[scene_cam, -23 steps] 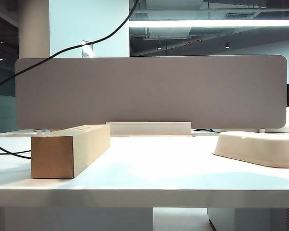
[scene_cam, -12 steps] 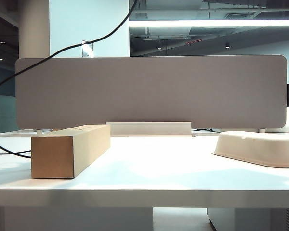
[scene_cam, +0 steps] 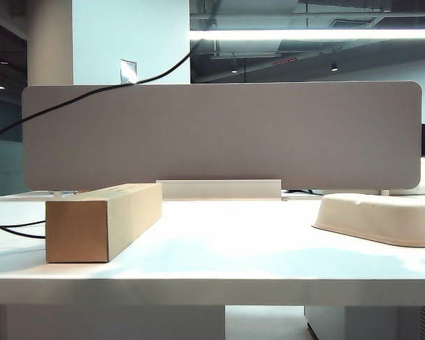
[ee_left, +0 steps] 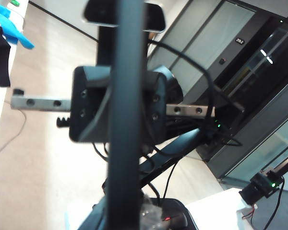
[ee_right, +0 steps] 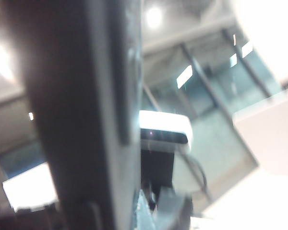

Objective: Pick up the charging cable and the phone, plug the charging cable into the charging port on the phone, and finally place them back on the table.

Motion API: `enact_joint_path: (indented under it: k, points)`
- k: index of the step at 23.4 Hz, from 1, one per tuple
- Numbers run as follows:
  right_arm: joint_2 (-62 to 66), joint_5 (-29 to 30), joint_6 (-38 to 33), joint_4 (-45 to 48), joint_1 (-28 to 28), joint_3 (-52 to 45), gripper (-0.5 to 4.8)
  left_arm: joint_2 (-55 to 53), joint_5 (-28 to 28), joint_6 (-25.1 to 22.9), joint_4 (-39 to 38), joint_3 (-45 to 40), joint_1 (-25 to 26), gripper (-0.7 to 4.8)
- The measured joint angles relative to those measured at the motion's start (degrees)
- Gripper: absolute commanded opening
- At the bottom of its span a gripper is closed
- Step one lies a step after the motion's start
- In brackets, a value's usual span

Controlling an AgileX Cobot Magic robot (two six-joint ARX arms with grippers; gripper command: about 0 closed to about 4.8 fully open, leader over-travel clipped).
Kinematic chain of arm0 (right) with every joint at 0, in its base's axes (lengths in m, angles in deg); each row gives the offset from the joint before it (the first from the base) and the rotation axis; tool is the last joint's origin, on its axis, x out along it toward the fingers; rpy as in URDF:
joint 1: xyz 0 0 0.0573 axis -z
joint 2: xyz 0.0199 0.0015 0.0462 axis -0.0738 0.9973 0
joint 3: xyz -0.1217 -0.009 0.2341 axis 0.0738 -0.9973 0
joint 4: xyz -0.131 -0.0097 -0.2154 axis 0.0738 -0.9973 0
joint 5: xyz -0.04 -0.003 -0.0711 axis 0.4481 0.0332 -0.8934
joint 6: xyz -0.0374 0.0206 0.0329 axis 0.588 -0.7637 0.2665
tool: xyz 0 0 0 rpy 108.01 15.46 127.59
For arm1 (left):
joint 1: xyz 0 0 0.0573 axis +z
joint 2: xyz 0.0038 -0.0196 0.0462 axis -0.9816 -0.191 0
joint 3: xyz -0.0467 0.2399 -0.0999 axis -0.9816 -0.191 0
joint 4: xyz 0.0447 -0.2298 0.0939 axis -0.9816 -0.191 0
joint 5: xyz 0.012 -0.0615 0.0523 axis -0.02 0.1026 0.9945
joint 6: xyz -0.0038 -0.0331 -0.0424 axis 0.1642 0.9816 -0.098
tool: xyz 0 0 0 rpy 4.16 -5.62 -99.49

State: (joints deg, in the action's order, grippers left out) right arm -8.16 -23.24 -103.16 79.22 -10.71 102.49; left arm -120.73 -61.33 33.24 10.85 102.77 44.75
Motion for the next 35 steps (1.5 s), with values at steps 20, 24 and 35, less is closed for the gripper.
enact_joint_path:
  k: [20, 24, 35]
  points:
    - [10.0, -25.2, 7.6, -39.9, 0.8, -0.1, -0.05, 2.6, -9.5, 5.9, -3.6, 0.0, 22.0, -0.06]
    - [16.3, -25.3, 0.8, -41.8, 0.9, -0.1, -0.05, 4.5, -9.5, 5.9, -3.7, 0.0, 22.0, -0.06]
    - [25.7, -25.6, -6.9, -44.3, 0.9, -0.1, -0.05, 5.1, -9.3, 5.9, -3.9, 0.0, 21.9, -0.06]
